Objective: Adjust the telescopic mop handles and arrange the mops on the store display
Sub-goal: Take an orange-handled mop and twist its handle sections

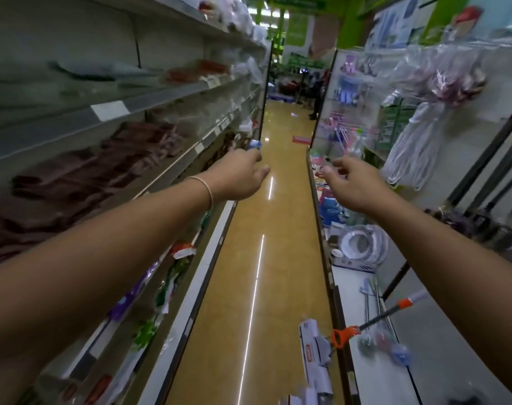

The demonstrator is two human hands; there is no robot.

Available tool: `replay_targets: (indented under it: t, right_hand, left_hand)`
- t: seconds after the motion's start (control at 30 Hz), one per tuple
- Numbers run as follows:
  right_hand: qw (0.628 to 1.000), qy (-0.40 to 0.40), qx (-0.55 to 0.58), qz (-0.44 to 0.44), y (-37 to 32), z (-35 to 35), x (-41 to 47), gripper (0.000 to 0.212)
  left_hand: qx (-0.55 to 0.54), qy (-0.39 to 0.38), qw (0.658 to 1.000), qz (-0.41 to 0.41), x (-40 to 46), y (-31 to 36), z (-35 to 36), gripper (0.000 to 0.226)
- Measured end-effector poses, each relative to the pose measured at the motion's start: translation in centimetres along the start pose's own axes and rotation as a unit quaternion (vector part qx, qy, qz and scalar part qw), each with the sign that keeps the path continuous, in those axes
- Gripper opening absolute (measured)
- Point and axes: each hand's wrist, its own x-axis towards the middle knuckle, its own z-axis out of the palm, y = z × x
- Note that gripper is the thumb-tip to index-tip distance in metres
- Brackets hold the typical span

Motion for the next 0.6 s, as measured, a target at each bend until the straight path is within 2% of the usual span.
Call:
replay_targets:
  t: [0.23,0.6]
  right_hand:
    - [0.999,-0.005,-0.038,0.01,4.0,3.4,8.1,0.053]
    - [0.999,0.001,-0.004,0.047,12.6,6.2,26.5,0.045]
  left_hand:
    - [-0.014,-0.032,0.999,0.023,9.2,-1.9,6.2,0.051]
    - [-0.016,-0.05,0.999,0.009,28.4,-4.9,12.0,0.046]
